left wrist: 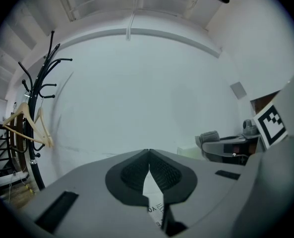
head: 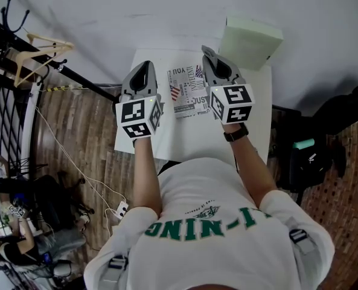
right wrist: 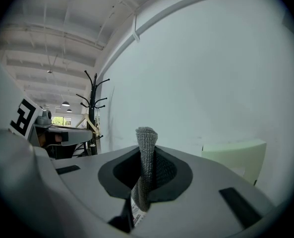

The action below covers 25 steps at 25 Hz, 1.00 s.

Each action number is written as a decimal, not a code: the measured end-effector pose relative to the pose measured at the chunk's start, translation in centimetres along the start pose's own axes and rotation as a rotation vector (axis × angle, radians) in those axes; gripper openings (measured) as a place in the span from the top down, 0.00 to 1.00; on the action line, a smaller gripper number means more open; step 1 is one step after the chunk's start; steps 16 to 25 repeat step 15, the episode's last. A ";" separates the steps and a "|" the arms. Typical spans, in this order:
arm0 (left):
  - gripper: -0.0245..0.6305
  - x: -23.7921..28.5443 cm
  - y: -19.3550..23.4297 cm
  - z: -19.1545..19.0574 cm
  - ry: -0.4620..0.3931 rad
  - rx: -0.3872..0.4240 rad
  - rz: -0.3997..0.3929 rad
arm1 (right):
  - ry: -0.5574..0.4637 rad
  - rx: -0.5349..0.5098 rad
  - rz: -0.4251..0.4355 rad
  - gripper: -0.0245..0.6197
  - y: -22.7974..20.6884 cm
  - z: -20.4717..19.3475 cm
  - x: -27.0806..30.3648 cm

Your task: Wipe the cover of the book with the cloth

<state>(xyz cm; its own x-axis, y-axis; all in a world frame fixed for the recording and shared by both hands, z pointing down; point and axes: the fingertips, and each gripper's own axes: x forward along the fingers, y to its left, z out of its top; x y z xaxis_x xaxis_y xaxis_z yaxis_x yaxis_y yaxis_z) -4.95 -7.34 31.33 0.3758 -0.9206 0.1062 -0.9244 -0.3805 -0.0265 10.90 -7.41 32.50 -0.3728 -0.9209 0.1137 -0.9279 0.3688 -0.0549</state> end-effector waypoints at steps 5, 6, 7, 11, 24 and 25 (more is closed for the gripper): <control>0.94 0.5 -0.4 0.1 0.009 0.020 -0.032 | -0.014 0.025 -0.020 0.91 0.1 0.2 -0.3; 0.94 0.7 -0.4 0.1 0.012 0.021 -0.037 | -0.014 0.027 -0.024 0.91 0.0 0.2 -0.3; 0.94 0.9 -0.4 0.1 0.015 0.022 -0.043 | -0.014 0.030 -0.030 0.91 0.0 0.3 -0.3; 0.94 2.6 -0.6 -0.7 0.050 0.029 -0.085 | -0.008 0.039 -0.060 0.91 -0.7 0.1 -0.4; 0.93 5.2 0.2 -4.5 0.157 0.003 -0.126 | 0.012 0.042 -0.084 0.91 -1.6 -0.6 -0.3; 0.93 5.2 0.2 -4.5 0.157 0.003 -0.126 | 0.012 0.042 -0.084 0.91 -1.6 -0.6 -0.3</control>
